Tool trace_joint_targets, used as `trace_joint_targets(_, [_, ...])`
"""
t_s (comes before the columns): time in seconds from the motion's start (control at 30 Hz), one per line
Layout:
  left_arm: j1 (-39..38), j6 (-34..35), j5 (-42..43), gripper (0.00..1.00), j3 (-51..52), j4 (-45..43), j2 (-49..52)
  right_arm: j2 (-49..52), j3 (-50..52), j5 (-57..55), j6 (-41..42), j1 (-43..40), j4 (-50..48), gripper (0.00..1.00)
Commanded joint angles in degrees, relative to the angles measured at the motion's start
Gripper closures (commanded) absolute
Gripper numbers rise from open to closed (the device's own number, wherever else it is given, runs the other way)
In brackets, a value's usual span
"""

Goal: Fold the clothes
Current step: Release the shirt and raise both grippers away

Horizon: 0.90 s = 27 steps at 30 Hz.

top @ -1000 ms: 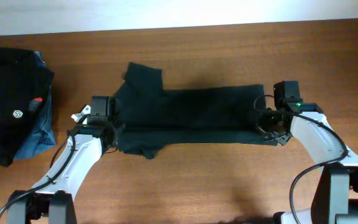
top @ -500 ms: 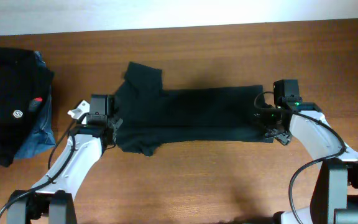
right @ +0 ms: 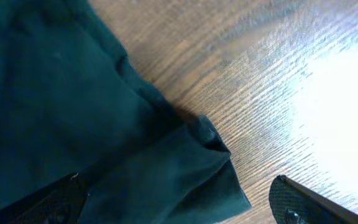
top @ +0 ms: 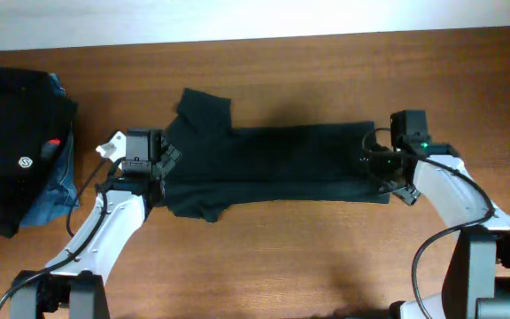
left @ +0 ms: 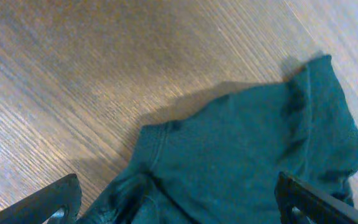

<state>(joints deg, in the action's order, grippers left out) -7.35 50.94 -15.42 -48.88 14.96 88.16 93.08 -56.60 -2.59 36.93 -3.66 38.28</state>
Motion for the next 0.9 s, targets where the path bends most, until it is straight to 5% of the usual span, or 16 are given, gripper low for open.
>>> trace_joint_targets(0.0, [0.24, -6.84, 2.01, 0.01, -3.87, 2.03, 0.66, 0.17, -6.1, -1.11, -4.2, -0.15, 2.49, 0.02])
trace_joint_targets(0.23, [0.24, -11.19, 3.3, 0.01, -13.94, 14.58, 0.66, 0.17, -18.82, 1.46, -9.99, -0.15, 11.74, 0.02])
trace_joint_targets(0.87, [0.22, -35.39, 16.15, 0.01, -36.04, 23.58, 6.86, 0.2, -27.89, 9.88, -30.18, 0.59, 8.02, 0.01])
